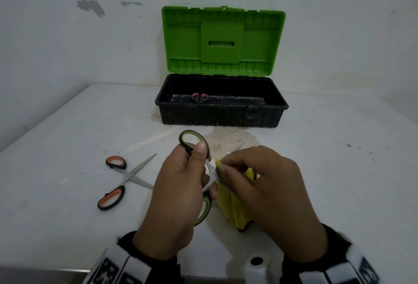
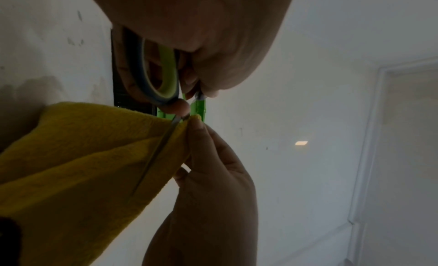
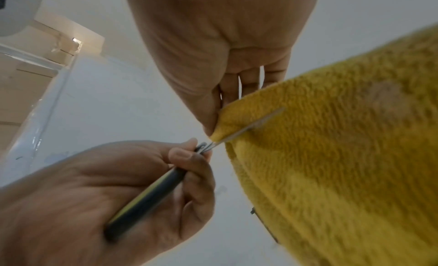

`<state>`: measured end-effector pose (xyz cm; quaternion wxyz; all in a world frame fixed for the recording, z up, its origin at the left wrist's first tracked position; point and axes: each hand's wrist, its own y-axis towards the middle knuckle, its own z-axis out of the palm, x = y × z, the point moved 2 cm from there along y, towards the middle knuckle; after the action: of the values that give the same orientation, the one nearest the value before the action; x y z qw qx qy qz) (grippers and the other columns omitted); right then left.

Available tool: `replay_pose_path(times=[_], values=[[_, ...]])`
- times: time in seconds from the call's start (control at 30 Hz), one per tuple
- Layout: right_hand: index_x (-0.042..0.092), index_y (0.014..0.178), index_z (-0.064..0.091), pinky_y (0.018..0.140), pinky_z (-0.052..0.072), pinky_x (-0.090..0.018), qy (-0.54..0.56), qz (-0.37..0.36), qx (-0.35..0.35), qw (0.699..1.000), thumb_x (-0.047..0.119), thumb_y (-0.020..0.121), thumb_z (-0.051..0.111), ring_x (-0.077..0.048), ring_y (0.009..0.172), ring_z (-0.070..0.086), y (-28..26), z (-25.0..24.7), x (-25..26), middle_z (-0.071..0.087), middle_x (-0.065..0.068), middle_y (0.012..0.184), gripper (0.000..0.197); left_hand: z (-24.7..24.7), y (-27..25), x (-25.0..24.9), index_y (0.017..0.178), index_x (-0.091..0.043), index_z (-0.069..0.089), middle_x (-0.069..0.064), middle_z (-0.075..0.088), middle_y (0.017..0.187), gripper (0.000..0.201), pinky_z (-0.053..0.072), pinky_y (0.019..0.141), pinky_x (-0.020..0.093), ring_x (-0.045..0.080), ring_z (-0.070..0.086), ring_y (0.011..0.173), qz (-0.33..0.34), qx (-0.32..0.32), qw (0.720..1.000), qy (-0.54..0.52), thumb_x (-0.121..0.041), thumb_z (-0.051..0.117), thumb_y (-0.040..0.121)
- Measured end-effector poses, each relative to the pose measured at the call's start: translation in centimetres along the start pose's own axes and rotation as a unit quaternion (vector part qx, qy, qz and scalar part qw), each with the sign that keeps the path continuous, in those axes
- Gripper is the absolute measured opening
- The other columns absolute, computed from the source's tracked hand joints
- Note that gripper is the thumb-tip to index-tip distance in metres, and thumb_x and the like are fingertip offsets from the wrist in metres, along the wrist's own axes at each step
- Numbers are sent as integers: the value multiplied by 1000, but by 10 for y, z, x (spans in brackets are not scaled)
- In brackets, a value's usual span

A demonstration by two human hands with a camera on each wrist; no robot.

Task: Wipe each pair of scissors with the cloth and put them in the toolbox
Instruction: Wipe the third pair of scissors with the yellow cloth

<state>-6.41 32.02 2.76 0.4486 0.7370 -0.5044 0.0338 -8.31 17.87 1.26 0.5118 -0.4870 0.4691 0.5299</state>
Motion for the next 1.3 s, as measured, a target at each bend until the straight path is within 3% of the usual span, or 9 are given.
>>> replay_pose_path(times=[0.1, 0.23, 0.4, 0.57, 0.7, 0.8, 0.9, 1.1, 1.3], values=[[28, 87, 77, 69, 47, -15, 4, -6, 17, 1000, 27, 84, 74, -3, 75, 59, -1, 1, 1, 67, 20, 79, 4, -2, 1, -1, 89, -9, 59, -3, 40, 48, 35, 46, 45, 21, 16, 47, 44, -11, 8, 1000, -1, -36, 42, 102], [27, 86, 77, 67, 46, -8, 7, 46, -37, 998, 23, 81, 79, -3, 78, 60, 0, 0, -9, 63, 23, 76, 7, -2, 1, 0, 89, -11, 60, 8, 40, 57, 34, 46, 45, 20, 23, 47, 51, -10, 13, 1000, 1, -37, 43, 102], [30, 85, 77, 69, 50, -23, 14, 13, -8, 1000, 27, 82, 77, -2, 76, 60, -6, 4, -1, 67, 22, 76, 4, -2, -1, 2, 89, -8, 59, -4, 37, 48, 34, 44, 44, 19, 14, 46, 42, -4, 2, 1000, -11, -35, 43, 102], [28, 81, 76, 68, 51, -22, 20, 61, -76, 995, 21, 81, 80, -4, 74, 62, -5, 1, -13, 67, 20, 72, 8, -2, -5, 7, 88, -5, 58, 5, 36, 52, 36, 43, 43, 19, 18, 46, 42, 1, 2, 1000, -13, -35, 43, 101], [28, 85, 77, 70, 53, -28, 32, 33, -37, 998, 26, 80, 77, -3, 75, 63, -10, 1, -5, 68, 21, 76, 5, -6, -6, 7, 86, -6, 59, 13, 34, 58, 35, 43, 43, 20, 24, 40, 49, -5, 3, 1000, -23, -34, 44, 101], [30, 82, 77, 70, 47, -13, 36, 57, -49, 997, 23, 79, 81, -2, 76, 63, -9, 0, -10, 66, 23, 74, 9, -7, -7, 6, 87, -5, 59, 12, 33, 58, 34, 43, 42, 20, 23, 39, 48, -1, 3, 1000, -21, -32, 44, 101], [30, 80, 77, 67, 43, -5, 38, 117, -77, 989, 24, 80, 79, -1, 78, 64, -7, -1, -20, 69, 21, 74, 6, -7, -7, 8, 87, -4, 58, 8, 32, 54, 35, 43, 42, 22, 21, 42, 44, -3, 6, 1000, -16, -32, 45, 101], [31, 79, 78, 67, 42, -2, 75, 115, -17, 990, 25, 80, 78, 2, 77, 64, -11, 4, -11, 68, 23, 69, 5, -10, -4, 9, 90, 1, 56, 12, 31, 59, 37, 44, 42, 23, 21, 40, 43, -10, 7, 1000, -16, -33, 45, 101], [31, 76, 76, 67, 44, -5, 82, 169, -71, 980, 22, 81, 78, 2, 76, 65, -1, -3, -29, 70, 21, 71, 10, -8, -3, 11, 91, 0, 57, 11, 32, 56, 36, 43, 43, 22, 20, 43, 42, -5, 13, 1000, -8, -32, 44, 102]])
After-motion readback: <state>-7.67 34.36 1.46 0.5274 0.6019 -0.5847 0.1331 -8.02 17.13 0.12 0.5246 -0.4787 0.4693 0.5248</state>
